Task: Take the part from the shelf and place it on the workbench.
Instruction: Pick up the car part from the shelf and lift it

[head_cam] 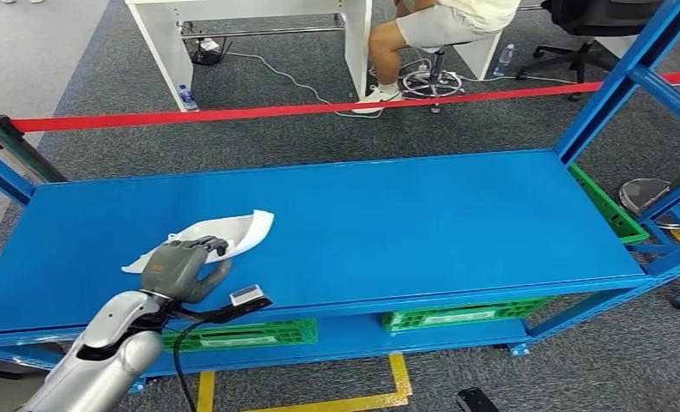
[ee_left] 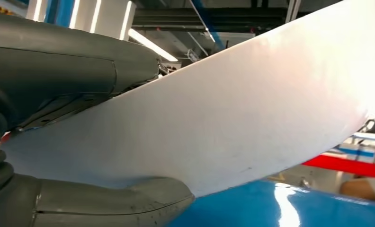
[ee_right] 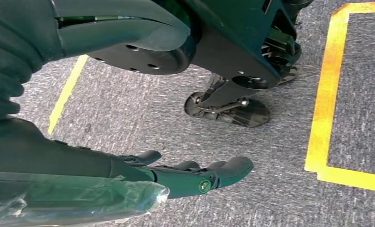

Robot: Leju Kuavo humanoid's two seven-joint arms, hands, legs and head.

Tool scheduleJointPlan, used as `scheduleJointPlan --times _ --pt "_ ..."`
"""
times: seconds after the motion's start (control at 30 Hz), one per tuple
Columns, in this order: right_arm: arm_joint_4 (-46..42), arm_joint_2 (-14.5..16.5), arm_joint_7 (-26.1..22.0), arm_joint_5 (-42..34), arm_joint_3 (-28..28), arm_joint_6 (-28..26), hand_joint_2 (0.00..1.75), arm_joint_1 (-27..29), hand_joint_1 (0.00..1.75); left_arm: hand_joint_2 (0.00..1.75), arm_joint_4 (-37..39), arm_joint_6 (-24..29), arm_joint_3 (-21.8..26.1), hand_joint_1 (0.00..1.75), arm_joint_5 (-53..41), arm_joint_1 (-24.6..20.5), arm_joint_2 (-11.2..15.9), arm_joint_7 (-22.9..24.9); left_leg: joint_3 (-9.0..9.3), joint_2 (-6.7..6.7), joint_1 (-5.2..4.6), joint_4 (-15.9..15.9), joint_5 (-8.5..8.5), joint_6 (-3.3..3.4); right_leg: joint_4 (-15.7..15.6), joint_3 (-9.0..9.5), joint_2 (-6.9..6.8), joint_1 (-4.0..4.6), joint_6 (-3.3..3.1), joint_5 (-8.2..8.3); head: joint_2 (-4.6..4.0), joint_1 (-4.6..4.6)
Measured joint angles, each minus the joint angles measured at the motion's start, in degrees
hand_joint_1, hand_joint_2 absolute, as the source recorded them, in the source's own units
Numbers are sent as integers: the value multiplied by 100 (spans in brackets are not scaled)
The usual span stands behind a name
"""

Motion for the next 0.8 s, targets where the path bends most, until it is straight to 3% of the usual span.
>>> scheduleJointPlan --times 0.1,0.13,0.2,0.27,0.3,0.33,0.37,0.43,0.5,0.6,0.63,0.7,0.77,0.8 --pt "1 -1 -138 0 -74 99 175 47 0 175 -417 203 24 175 136 336 92 -198 15 10 2 -48 44 70 -16 -2 8 -12 64 1 0 -2" --pt "2 -3 -195 0 -115 153 175 68 0 175 -571 300 44 175 175 463 123 -271 24 18 20 -90 72 99 38 -34 4 -5 78 -65 0 3" --pt "11 -9 -304 0 -222 269 175 104 0 175 -866 528 112 175 240 732 180 -415 31 37 53 -156 111 136 501 -243 -7 -1 93 -395 0 22" --pt "22 -13 -378 0 -325 334 175 133 0 175 -1092 770 202 175 254 1003 235 -536 14 48 51 -157 114 142 1257 -560 -10 -7 109 -752 0 32" --pt "26 -13 -409 2 -378 330 175 150 0 175 -1192 901 255 175 252 1141 255 -592 10 52 49 -155 116 140 1496 -661 -12 -11 118 -805 0 30" --pt "30 -13 -435 3 -430 309 175 166 0 175 -1287 1026 313 175 256 1275 271 -638 7 54 50 -153 118 135 1521 -664 -14 -12 124 -735 0 31" --pt "32 -13 -458 5 -481 281 175 175 0 175 -1377 1137 374 175 262 1393 283 -672 7 54 54 -150 122 127 1316 -560 -19 -16 127 -563 0 32" --pt "38 -13 -478 5 -570 239 175 172 0 175 -1528 1269 479 175 273 1564 300 -709 0 47 61 -133 130 84 524 -148 -27 -22 129 -203 0 35" --pt "39 -11 -508 4 -626 220 175 155 0 175 -1648 1324 560 175 281 1665 317 -737 -27 29 52 -104 153 14 39 111 -18 -11 95 -75 1 30" --pt "43 -6 -505 4 -671 217 175 152 0 175 -1808 1436 664 175 372 1795 338 -804 -69 11 55 -74 201 -95 -5 80 -13 4 -17 -32 1 22" --pt "46 -1 -471 4 -685 242 175 155 0 175 -1855 1479 701 175 421 1835 342 -833 -98 10 63 -31 141 -130 -7 49 -18 0 -68 -3 1 14" --pt "53 6 -428 3 -720 331 175 157 0 175 -1926 1557 770 175 504 1897 362 -900 -250 9 87 356 -240 -199 -16 -37 -36 -11 -167 76 0 -10" --pt "55 2 -452 -1 -756 439 175 162 0 175 -1972 1617 833 175 572 1956 379 -963 -476 10 112 1097 -744 -253 -10 -150 -47 2 -208 159 0 -31" --pt "56 1 -471 -3 -770 493 175 164 0 175 -1989 1643 860 175 602 1988 381 -990 -536 10 120 1394 -876 -263 -7 -208 -51 11 -210 200 0 -31"
